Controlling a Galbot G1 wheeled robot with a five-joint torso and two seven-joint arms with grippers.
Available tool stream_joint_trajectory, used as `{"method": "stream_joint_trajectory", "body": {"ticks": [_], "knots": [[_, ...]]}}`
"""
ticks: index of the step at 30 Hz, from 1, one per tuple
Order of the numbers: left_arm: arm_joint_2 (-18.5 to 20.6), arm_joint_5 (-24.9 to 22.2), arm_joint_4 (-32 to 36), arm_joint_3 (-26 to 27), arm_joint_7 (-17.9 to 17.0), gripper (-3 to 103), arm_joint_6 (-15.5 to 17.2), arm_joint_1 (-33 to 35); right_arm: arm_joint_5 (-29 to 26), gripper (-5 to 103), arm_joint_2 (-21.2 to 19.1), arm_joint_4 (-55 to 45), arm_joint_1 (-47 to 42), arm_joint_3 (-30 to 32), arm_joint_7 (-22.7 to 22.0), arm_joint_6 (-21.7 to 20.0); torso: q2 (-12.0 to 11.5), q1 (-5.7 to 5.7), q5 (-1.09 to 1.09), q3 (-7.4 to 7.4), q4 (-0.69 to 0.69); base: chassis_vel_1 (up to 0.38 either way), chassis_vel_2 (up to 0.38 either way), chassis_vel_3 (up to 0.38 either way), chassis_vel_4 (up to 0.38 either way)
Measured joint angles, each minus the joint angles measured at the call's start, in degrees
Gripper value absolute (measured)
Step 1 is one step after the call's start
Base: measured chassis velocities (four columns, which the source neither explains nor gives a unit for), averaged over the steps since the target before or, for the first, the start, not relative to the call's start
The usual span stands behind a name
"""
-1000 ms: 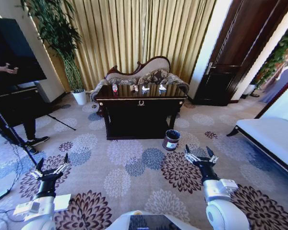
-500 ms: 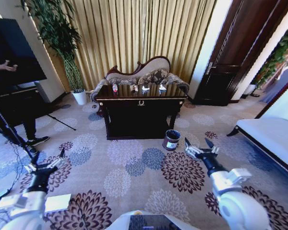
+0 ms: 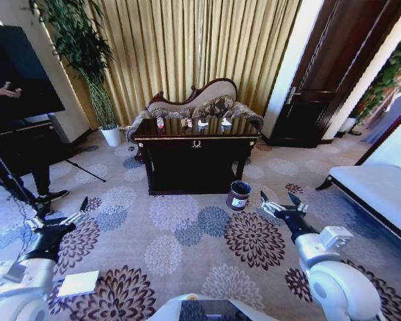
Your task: Move to the front of the table and place the trash on the table into the trash bin.
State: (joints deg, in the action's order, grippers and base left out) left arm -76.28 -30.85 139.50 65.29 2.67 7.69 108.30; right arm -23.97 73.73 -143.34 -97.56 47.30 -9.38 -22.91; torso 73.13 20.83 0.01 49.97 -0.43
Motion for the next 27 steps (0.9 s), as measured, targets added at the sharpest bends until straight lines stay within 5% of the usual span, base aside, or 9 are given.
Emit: {"method": "stream_joint_trajectory", "body": {"ticks": [3, 6, 11, 16, 27], "knots": [[0.14, -0.16, -0.92, -0.17, 1.20, 100, -0.71, -0.23, 0.86, 100, 0.15, 0.03, -0.09, 0.37, 0.49, 1.25, 0.00, 0.00, -0.01, 0.00, 0.01, 0.000, 0.000, 0.000, 0.000], [0.65, -3.36, -3.15, -0.24, 5.62, 100, -3.58, -0.54, -3.92, 100, -0.17, 0.15, 0.09, 0.35, 7.42, 8.13, 0.00, 0.00, -0.01, 0.00, 0.00, 0.000, 0.000, 0.000, 0.000], [0.74, -5.52, -4.54, -0.26, 7.05, 100, -4.85, -0.76, -8.24, 100, -0.48, 3.00, 1.09, -1.68, 15.37, 10.92, 0.00, 0.00, -0.02, 0.00, 0.01, 0.000, 0.000, 0.000, 0.000], [0.82, -5.70, -4.10, 0.83, 7.05, 100, -4.14, -0.21, -5.35, 100, -0.16, 4.36, 1.45, -2.58, 14.96, 10.29, 0.00, 0.00, 0.00, 0.00, 0.02, 0.000, 0.000, 0.000, 0.000], [1.38, -5.92, -1.36, 2.96, 5.84, 100, 2.92, -1.04, -2.98, 100, 0.00, 5.48, 2.30, -2.42, 11.23, 8.48, 0.00, 0.00, -0.01, 0.00, 0.00, 0.000, 0.000, 0.000, 0.000]]}}
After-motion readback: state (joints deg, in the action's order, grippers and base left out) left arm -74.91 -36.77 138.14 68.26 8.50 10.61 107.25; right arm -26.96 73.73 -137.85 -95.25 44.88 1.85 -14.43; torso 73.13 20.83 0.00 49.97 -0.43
